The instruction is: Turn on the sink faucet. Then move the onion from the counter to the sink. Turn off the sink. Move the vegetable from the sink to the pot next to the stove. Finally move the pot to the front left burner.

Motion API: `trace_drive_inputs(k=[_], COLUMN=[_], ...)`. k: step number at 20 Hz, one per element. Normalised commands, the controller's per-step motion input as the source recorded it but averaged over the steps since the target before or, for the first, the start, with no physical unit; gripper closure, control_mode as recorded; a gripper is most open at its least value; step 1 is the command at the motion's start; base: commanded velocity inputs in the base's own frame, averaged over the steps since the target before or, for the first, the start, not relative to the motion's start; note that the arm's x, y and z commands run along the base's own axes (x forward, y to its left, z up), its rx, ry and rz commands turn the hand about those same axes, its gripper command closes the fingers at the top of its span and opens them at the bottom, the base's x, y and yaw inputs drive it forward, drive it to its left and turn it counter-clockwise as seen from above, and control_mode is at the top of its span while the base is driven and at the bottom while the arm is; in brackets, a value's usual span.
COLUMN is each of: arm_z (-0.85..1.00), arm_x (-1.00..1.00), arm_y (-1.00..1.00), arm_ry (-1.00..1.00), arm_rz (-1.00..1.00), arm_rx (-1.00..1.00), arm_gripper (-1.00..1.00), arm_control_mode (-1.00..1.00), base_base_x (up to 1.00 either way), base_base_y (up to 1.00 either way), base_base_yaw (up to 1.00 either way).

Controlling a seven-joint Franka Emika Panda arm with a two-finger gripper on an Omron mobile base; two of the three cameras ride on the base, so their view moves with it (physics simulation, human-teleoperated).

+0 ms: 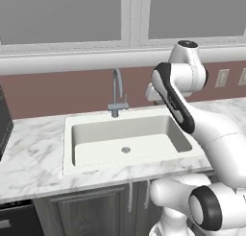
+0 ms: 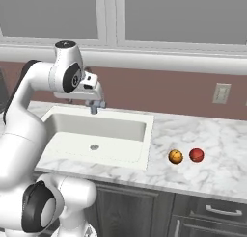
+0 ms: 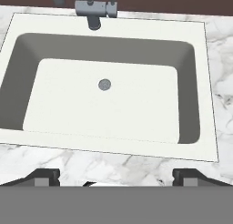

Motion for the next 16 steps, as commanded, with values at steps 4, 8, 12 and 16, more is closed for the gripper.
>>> trace_drive_inputs(k=[4, 8, 12, 16], arm_z=[0.0, 0.0, 0.0, 0.0], arm_x=[0.0, 0.0, 0.0, 0.0], arm_y=[0.0, 0.0, 0.0, 0.0], arm_ry=[0.0, 0.0, 0.0, 0.0], arm_rz=[0.0, 0.0, 0.0, 0.0], arm_rx=[0.0, 0.0, 0.0, 0.0], arm_gripper=[-1.0, -1.0, -1.0, -1.0], arm_control_mode=[1.0, 1.0, 1.0, 1.0], base_base_x=[0.33, 0.44, 0.46, 0.39], base_base_y=[-0.14, -0.2, -0.27, -0.33], base_base_yaw=[-0.06, -0.09, -0.09, -0.06])
